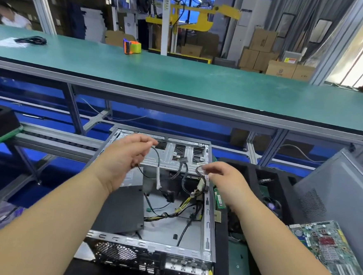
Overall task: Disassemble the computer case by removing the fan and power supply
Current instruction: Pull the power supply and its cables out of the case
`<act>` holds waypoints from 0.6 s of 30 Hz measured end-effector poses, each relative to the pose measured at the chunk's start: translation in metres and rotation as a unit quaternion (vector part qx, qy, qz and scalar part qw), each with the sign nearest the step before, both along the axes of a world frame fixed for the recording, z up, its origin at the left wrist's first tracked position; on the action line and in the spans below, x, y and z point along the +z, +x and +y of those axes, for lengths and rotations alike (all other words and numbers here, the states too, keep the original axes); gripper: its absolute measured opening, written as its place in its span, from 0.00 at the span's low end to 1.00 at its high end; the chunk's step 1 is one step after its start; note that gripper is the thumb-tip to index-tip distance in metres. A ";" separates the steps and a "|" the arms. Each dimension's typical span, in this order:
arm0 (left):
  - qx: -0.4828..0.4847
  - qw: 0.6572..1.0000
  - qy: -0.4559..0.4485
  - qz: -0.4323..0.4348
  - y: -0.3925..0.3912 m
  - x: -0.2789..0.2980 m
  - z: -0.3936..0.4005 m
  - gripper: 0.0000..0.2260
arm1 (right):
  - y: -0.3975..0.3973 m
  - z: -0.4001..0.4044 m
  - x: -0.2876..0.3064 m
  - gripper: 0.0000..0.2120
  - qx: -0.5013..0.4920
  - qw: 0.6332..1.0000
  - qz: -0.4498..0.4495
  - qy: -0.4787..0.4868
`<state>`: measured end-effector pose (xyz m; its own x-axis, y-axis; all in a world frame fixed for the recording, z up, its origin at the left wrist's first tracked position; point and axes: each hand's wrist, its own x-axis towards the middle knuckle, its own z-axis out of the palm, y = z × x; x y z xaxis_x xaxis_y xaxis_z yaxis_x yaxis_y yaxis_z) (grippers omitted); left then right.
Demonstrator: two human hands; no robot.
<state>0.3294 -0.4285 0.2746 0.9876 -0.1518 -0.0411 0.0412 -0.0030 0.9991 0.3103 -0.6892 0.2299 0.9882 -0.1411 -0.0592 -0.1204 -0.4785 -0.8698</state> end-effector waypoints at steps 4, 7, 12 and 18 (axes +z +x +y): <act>0.068 0.995 0.061 -0.049 0.000 0.008 0.016 0.07 | 0.008 -0.008 -0.002 0.15 -0.038 0.997 -0.016 -0.059; 0.099 0.987 0.106 -0.075 -0.003 0.010 0.025 0.06 | 0.013 -0.010 -0.004 0.15 -0.021 0.992 -0.014 -0.127; 0.121 0.970 0.176 -0.112 -0.006 0.007 0.032 0.05 | 0.017 -0.003 -0.007 0.06 0.031 0.961 0.031 -0.273; 0.134 0.926 0.316 -0.158 -0.012 0.004 0.029 0.03 | 0.015 0.009 -0.012 0.07 0.086 0.958 0.019 -0.274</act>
